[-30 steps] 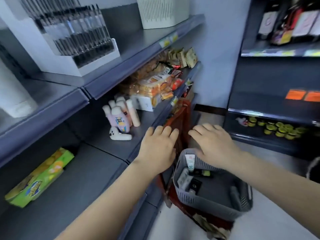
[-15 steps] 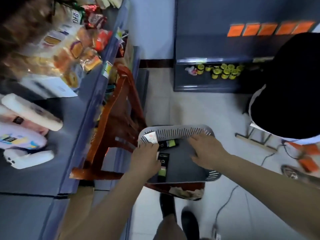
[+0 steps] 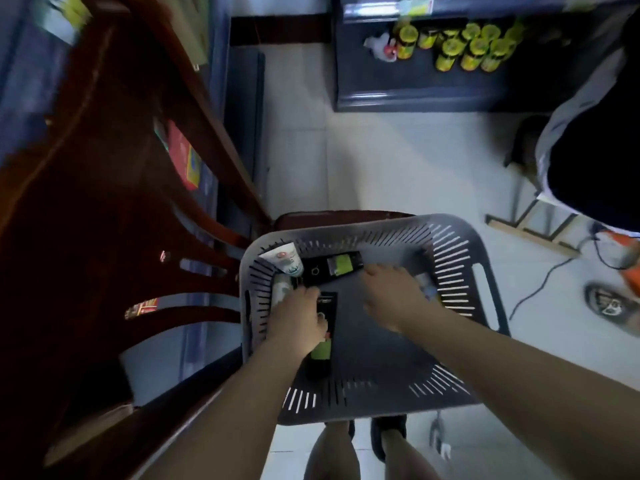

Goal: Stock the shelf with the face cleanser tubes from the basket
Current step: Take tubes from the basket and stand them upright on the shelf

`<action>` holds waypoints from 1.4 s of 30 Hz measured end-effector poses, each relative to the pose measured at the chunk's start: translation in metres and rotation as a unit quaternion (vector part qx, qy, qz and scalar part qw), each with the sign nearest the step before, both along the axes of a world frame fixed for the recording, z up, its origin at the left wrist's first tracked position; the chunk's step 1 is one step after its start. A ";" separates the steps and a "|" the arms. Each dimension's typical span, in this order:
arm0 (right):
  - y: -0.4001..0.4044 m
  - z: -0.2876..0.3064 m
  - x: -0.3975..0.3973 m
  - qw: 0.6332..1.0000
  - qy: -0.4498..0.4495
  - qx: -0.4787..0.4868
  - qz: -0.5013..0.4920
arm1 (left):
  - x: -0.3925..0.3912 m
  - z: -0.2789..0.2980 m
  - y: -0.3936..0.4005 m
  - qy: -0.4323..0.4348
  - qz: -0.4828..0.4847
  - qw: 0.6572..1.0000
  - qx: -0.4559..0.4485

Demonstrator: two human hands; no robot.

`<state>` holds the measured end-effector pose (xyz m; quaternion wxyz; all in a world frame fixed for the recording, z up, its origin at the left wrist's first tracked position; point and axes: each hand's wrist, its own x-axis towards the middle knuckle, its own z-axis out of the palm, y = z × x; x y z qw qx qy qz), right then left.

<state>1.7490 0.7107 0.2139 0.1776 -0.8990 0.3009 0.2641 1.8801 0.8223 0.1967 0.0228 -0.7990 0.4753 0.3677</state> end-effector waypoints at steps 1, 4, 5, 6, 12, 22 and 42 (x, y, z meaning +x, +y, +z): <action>-0.004 -0.016 0.005 1.000 -0.008 -0.004 0.008 | -0.003 -0.014 0.000 0.010 0.008 1.000 0.005; -0.014 -0.060 0.021 0.999 -0.031 -0.017 0.033 | -0.012 -0.051 0.003 0.042 0.043 0.998 0.030; -0.016 -0.074 0.026 0.998 -0.038 -0.013 0.041 | -0.014 -0.062 0.005 0.049 0.052 0.997 0.038; -0.017 -0.087 0.032 0.998 -0.038 -0.005 0.050 | -0.016 -0.073 0.007 0.058 0.057 0.996 0.045; -0.012 -0.133 0.030 0.994 0.014 -0.032 0.105 | -0.028 -0.108 0.013 0.049 0.078 0.994 0.065; -0.002 -0.136 -0.005 0.993 0.013 -0.021 -0.116 | -0.040 -0.129 0.018 0.054 0.222 0.964 0.135; 0.014 -0.061 -0.026 0.795 -0.224 0.330 -0.457 | -0.035 -0.051 0.024 0.309 0.450 0.832 -0.100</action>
